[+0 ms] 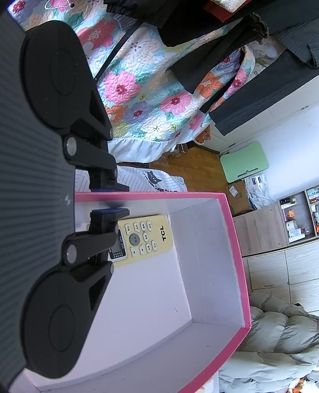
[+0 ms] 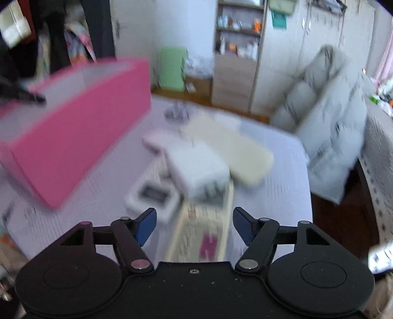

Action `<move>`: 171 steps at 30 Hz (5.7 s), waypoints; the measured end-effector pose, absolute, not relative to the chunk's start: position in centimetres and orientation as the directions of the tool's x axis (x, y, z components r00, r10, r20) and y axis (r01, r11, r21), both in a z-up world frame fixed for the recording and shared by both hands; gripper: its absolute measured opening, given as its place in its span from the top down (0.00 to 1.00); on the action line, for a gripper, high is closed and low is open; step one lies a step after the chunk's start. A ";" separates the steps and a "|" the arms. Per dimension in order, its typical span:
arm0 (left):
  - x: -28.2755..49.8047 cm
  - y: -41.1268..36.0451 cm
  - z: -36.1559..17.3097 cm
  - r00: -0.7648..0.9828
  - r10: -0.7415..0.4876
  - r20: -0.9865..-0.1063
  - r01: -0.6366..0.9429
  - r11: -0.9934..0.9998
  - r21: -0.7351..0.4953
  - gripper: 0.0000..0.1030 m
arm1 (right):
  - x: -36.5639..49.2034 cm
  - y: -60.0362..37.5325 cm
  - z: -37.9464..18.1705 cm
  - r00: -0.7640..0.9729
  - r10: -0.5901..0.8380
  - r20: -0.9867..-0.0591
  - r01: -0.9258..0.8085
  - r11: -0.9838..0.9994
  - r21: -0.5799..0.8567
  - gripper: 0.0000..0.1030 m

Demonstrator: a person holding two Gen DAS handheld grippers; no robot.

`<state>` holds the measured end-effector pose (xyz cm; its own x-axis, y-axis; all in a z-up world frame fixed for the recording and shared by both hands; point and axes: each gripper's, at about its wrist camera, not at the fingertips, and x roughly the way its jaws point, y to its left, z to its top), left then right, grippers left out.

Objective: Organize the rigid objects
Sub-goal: 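Grasp the white charger block with the right tool, then carry the white charger into the pink box and release it, then grasp the white remote with pink buttons using the right tool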

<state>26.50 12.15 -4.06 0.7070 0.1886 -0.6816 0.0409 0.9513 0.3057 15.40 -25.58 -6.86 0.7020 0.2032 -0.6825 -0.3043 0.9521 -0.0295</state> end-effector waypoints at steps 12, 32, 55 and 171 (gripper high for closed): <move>26.4 12.2 -4.1 0.707 0.186 -0.682 0.041 0.952 0.302 0.89 | 19.9 -25.3 -7.5 0.723 0.300 -0.622 -0.438 0.896 -0.077 0.26; 26.3 12.7 -4.1 0.714 0.167 -0.681 0.038 0.961 0.275 0.89 | 20.7 -25.0 -7.7 0.682 0.308 -0.663 -0.439 0.898 -0.034 0.37; 26.2 13.3 -4.1 0.723 0.147 -0.675 0.024 0.971 0.237 0.92 | 20.9 -15.1 3.7 0.485 0.675 -0.556 -0.616 0.715 0.332 0.40; 26.5 12.1 -4.6 0.706 0.207 -0.677 0.061 0.935 0.350 0.88 | 25.7 -25.0 -6.6 0.537 0.423 -0.730 -0.685 0.724 -0.084 0.36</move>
<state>26.51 12.07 -4.57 0.7062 0.2073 -0.6770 0.0608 0.9349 0.3497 25.67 -25.02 -6.64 0.5369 0.4226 -0.7302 -0.6846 0.7240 -0.0843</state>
